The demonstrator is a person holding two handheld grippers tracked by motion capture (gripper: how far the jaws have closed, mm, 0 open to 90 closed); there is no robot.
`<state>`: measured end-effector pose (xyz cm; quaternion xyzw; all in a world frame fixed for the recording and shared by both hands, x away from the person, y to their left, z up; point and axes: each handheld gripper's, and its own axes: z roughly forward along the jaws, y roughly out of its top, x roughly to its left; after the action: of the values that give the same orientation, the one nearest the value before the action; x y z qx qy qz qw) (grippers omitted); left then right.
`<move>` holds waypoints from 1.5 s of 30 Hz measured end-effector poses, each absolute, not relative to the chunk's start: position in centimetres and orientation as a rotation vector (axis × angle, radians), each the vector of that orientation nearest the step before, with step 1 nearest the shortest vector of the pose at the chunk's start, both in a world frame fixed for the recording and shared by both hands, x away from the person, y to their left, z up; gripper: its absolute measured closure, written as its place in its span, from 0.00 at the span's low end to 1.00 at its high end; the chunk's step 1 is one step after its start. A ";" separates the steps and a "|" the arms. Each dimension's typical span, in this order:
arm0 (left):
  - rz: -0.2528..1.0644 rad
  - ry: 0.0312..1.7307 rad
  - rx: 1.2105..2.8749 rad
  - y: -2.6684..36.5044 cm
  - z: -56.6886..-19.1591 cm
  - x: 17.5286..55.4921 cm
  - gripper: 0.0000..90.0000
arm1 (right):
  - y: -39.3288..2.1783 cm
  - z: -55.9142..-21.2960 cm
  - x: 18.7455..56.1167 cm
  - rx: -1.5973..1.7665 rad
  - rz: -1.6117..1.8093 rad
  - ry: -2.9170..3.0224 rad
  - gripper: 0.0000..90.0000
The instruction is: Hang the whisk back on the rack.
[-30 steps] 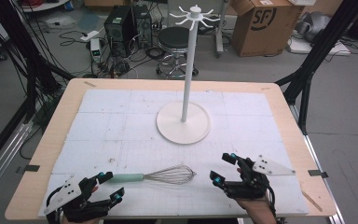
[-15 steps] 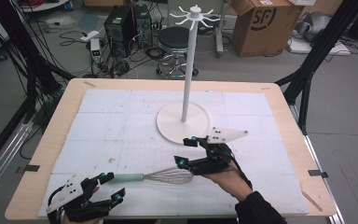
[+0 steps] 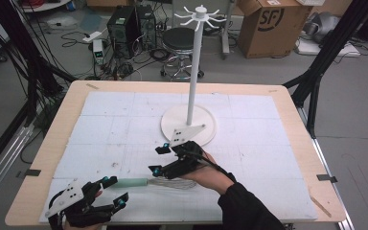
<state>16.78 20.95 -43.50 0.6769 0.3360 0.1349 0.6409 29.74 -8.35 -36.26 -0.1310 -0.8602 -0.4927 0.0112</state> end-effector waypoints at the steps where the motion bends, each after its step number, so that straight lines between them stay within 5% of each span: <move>1: 0.305 0.761 1.546 20.9 -43.5 16.8 0.32 | -7.9 -36.5 29.8 -0.391 -1.508 -2.686 0.38; 45: 0.302 0.758 1.510 21.7 -43.0 16.2 0.31 | 0.0 -41.0 30.9 -0.223 -0.705 -2.874 0.49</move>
<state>16.19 21.71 -42.99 0.6656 0.3341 0.1331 0.6540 30.90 -0.05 -41.03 -0.0748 -0.9648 -0.2367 0.0870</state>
